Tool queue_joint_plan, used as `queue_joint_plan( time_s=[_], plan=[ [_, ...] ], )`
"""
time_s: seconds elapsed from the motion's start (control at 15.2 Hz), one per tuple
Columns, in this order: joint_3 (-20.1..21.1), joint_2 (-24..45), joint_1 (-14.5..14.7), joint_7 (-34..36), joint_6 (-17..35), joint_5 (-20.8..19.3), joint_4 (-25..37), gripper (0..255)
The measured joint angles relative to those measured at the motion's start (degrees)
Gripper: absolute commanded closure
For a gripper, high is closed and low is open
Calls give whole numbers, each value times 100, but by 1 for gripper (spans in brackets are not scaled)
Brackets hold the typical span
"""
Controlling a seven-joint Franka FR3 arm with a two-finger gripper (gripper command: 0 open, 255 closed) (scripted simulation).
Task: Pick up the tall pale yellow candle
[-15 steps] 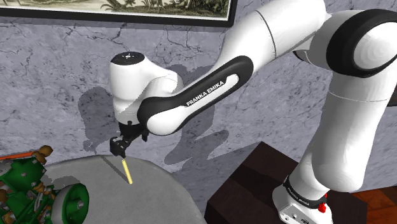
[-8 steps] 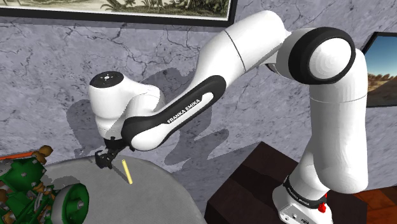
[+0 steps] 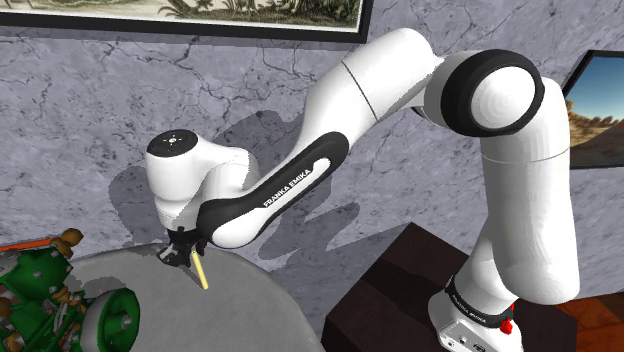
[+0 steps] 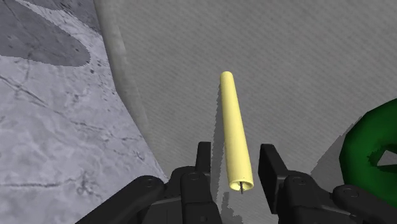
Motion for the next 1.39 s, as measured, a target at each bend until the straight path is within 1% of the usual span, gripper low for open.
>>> queue_joint_plan(
  time_s=[0.59,1.39],
  plan=[
    [4,-5,-5,-12,-19,9,16,255],
    [223,-459,-146,-321,-668,394,277,255]
  ],
)
